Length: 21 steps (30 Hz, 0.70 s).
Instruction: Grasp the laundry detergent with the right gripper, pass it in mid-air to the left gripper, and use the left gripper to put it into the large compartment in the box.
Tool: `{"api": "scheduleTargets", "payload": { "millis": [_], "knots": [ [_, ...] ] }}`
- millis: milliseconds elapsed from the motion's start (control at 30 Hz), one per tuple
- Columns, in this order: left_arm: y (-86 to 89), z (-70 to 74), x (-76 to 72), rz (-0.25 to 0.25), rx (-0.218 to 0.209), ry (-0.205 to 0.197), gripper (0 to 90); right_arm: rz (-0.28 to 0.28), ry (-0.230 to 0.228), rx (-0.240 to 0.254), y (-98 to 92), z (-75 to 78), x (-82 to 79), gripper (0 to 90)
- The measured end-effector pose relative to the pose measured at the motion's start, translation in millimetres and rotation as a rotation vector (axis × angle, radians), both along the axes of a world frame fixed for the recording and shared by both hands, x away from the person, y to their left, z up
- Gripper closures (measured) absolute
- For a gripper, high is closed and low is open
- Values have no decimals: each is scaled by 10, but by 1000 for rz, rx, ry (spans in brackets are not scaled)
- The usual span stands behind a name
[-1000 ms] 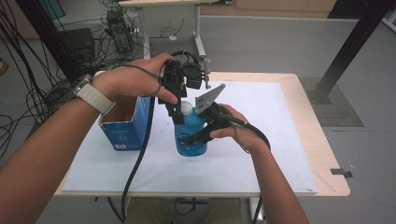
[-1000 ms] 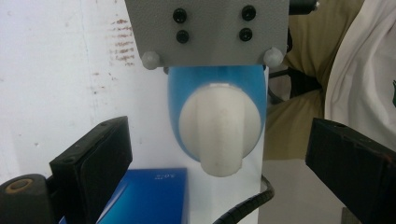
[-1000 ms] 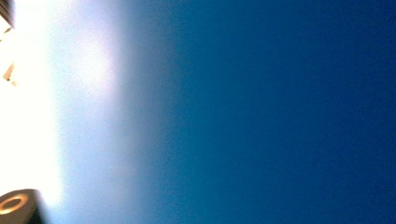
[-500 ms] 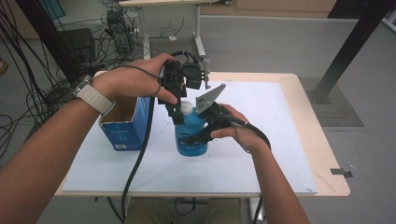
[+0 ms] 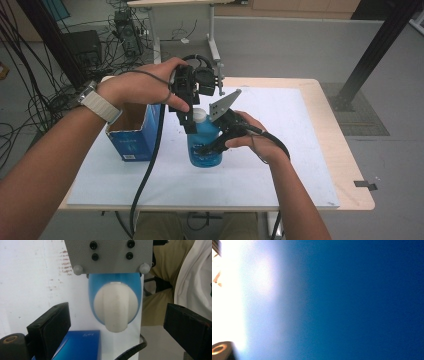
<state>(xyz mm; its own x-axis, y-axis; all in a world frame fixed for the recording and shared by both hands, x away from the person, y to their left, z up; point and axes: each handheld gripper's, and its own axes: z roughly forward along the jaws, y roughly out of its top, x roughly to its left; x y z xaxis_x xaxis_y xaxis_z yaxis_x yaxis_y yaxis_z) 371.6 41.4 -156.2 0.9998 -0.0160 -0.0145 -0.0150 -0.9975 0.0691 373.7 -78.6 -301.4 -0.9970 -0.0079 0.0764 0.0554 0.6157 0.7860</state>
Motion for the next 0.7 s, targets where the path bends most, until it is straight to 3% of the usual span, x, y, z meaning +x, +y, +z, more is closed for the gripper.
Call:
{"api": "scheduleTargets", "payload": {
  "millis": [700],
  "knots": [
    [-8, -10, 2, -5, 4, 1, 76, -8, 0, 3, -17, -4, 2, 436]
  ]
}}
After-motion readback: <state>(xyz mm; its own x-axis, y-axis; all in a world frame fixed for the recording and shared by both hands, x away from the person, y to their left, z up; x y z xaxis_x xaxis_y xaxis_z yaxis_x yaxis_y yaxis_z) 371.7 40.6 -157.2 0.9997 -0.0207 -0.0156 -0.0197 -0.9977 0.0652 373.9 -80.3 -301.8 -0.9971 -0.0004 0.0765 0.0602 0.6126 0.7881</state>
